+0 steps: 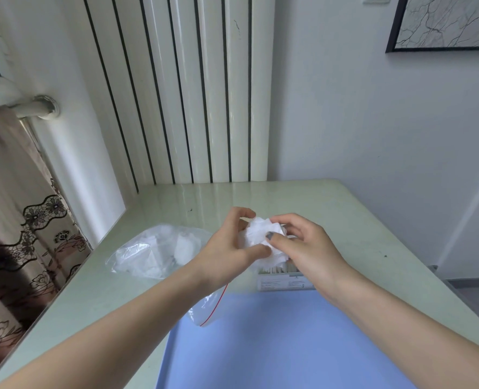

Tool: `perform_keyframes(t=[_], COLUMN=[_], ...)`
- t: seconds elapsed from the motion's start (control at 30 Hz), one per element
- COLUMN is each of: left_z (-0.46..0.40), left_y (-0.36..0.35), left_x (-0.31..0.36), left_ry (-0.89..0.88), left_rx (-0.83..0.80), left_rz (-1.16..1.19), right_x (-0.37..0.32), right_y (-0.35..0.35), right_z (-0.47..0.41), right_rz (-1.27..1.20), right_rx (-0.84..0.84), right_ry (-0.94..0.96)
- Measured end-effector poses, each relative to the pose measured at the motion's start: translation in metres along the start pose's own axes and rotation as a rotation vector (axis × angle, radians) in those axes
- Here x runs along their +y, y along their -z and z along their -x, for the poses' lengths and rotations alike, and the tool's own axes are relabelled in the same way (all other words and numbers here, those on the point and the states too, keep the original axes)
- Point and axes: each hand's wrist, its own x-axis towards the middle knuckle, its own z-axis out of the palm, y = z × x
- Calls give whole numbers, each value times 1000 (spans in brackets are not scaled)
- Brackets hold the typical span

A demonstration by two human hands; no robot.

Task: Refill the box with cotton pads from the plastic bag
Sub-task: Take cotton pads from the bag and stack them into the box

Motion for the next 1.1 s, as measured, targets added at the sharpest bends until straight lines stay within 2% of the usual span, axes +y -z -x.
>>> perform_keyframes(t=[0.23,0.37,0.43,0.5,0.63,0.77,0.83,0.93,1.1], left_z=[-7,-11,-14,-18,-22,-32,-40,-52,-67], left_y=[-4,-26,-29,-27,-35,-35,-33,-39,-52], left_x=[6,8,11,14,19,17,16,20,39], left_ry=[26,12,18,38,51,15,-21,-51,-66], left_rx=[60,-52,-76,-61,-135,-96,-65,-70,-167], left_rz=[-48,-75,-111,-129,-158,-204,-234,-243,-410], right_x=[1,-6,-6,-2,7,8,8,7,2], right_y=[9,-4,-1,7,8,31,44,59,85], right_z=[-11,-9,-12,-20,-28,-32,-30,-27,-42], right_rz=[-154,30,99,71,41,-85,-169,-169,-141], right_rx=[25,-135,-130,-44,-164,-88,-141,-229,-131], right_ry=[-22,-32,-24,-15,-136,-131,-176,-191,-265])
